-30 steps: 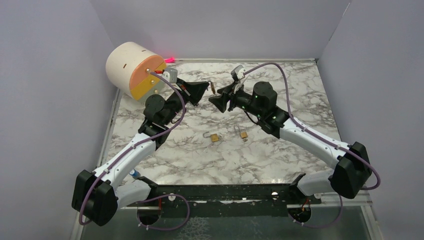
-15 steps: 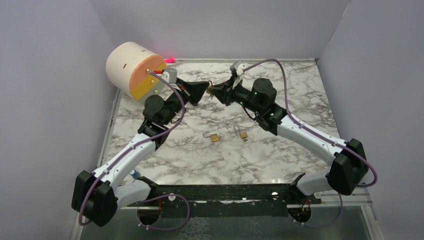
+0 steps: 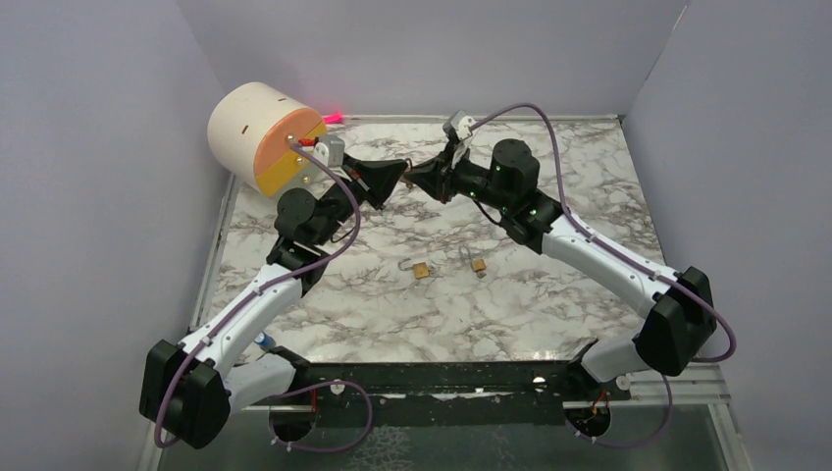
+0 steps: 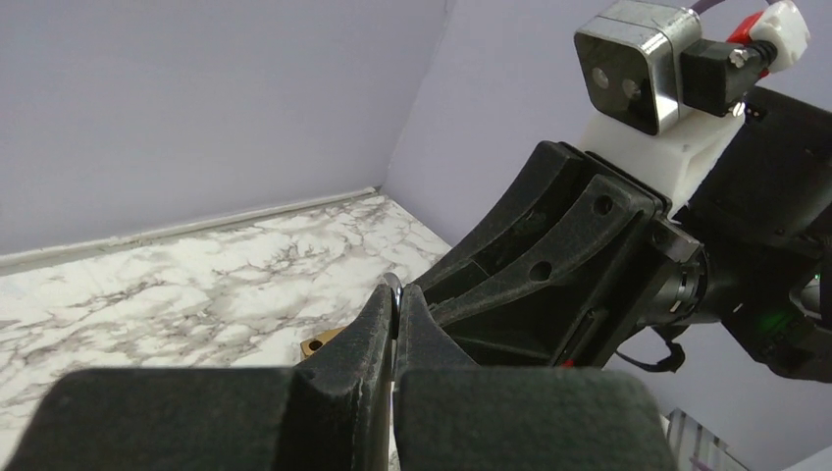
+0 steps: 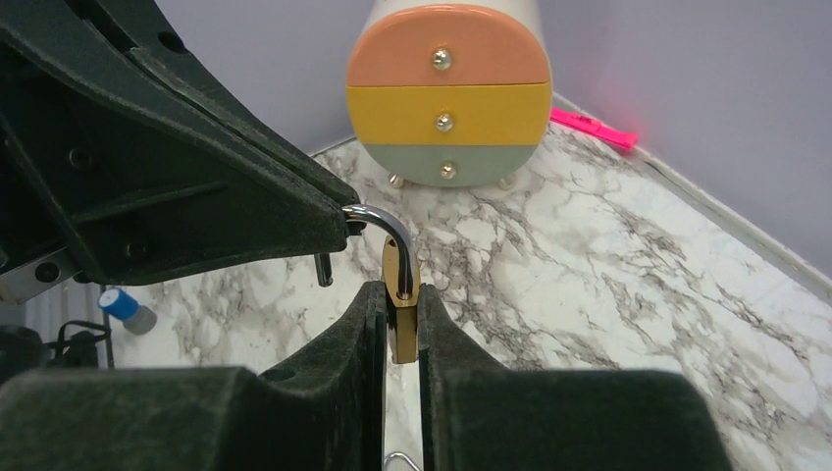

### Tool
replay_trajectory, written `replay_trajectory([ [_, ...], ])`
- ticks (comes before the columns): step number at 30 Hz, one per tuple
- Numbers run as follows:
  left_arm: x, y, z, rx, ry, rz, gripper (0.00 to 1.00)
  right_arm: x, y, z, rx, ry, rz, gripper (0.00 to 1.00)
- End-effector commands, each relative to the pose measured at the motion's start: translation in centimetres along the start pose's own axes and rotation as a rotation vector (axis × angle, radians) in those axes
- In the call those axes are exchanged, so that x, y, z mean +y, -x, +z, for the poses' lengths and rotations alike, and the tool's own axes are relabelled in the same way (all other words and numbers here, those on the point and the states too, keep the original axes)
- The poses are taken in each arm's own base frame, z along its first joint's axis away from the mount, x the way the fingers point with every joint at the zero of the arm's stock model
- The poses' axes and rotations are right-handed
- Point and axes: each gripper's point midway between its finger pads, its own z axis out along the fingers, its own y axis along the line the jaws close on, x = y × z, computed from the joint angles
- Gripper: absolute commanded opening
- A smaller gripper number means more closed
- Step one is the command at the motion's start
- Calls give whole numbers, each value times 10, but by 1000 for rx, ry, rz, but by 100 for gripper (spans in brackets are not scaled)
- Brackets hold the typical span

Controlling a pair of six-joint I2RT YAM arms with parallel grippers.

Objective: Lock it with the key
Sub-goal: Pick up the lock from the center of the board.

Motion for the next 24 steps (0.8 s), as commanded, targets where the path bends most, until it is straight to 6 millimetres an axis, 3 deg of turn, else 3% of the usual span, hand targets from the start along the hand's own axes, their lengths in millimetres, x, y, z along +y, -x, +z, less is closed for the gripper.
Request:
replay_trajectory([
  [1, -17, 15, -9, -16, -100, 95, 0, 52, -1, -8, 99, 268, 4, 1],
  [3, -13, 15, -12, 7, -101, 107, 1, 62, 1, -18, 124, 321, 21, 1],
  [8, -6, 17, -20, 70, -142, 103, 27, 82, 4, -46, 173, 403, 55, 1],
  [12, -9, 24, -29, 104, -205, 102, 42, 96, 5, -66, 191, 466, 86, 1],
  [19, -45, 22, -45, 224, -446, 117, 50, 94, -2, -76, 220, 458, 105, 1],
  [21, -63, 19, -57, 290, -572, 128, 72, 91, -7, -77, 249, 454, 121, 1],
  [24, -77, 20, -68, 334, -667, 147, 81, 86, -11, -81, 275, 448, 141, 1],
])
